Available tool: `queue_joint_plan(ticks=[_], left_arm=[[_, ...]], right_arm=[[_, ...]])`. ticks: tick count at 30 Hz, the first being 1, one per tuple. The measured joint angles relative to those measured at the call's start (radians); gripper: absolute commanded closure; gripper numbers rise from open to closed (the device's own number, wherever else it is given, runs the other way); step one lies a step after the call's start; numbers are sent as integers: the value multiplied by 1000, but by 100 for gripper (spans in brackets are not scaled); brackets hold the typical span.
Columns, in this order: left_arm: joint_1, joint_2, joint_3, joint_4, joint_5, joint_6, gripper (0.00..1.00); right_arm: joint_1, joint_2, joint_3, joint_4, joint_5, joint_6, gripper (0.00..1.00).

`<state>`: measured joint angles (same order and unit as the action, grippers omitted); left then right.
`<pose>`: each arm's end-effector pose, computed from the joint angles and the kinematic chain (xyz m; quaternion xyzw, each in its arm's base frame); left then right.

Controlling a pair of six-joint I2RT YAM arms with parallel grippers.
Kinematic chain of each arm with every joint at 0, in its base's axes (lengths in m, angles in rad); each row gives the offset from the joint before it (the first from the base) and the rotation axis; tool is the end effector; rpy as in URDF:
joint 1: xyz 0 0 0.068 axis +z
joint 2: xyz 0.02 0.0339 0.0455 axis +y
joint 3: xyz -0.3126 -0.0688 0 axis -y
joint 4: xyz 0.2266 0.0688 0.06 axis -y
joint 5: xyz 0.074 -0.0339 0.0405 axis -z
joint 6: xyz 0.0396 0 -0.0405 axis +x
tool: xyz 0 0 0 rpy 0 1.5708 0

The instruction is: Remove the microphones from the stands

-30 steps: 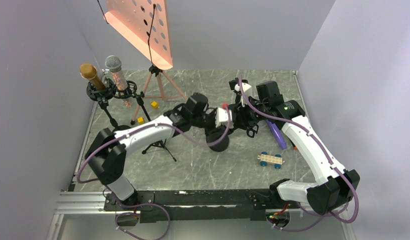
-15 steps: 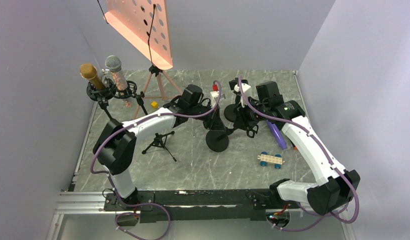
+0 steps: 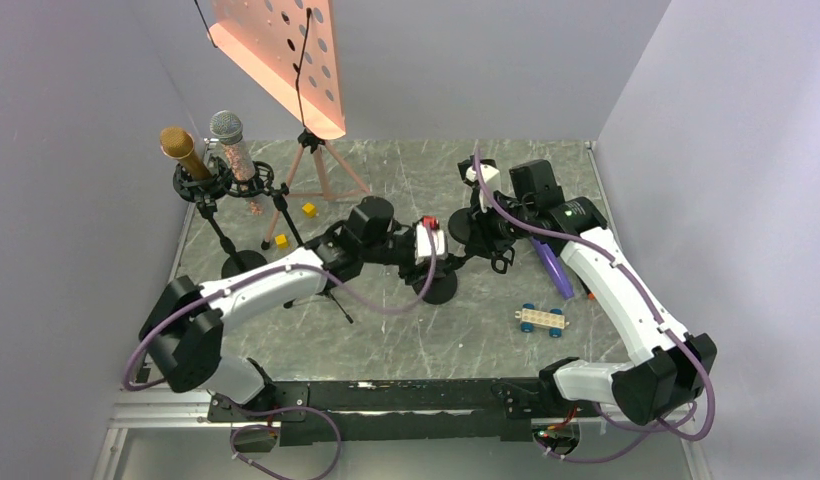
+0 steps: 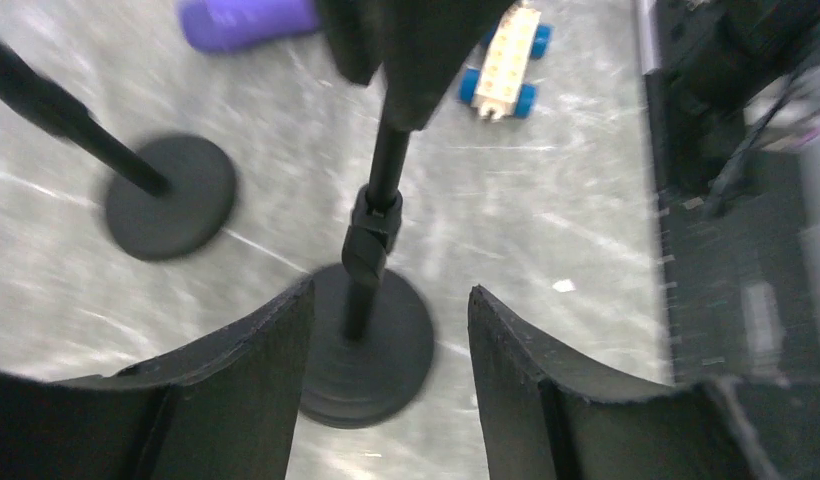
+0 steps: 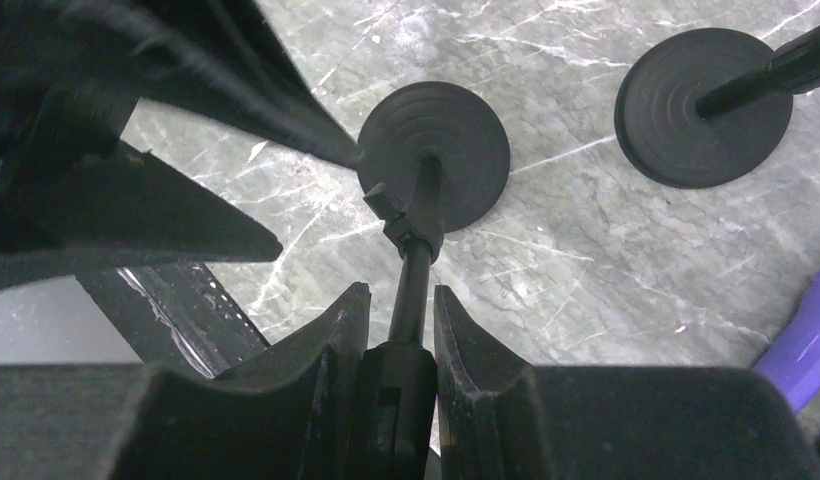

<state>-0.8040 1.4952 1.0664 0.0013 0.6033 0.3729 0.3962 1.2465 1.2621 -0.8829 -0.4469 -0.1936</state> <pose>0.2089 -0.2492 0.3414 0.5794 0.5787 -0.3546 0.4512 0.1936 0.0995 0.3897 -0.3391 0.8537 0.2409 0.3132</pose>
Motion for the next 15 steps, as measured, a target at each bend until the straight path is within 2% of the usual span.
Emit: queue_joint_plan(ticks=[6, 10, 15], left_arm=[[-45, -49, -200, 237, -85, 436, 36], [-42, 9, -230, 296, -119, 629, 38], [-49, 23, -230, 364, -128, 776, 40]], right_arm=[[0, 27, 24, -8, -2, 4, 100], [0, 29, 26, -11, -2, 5, 100], [0, 29, 26, -11, -2, 7, 100]])
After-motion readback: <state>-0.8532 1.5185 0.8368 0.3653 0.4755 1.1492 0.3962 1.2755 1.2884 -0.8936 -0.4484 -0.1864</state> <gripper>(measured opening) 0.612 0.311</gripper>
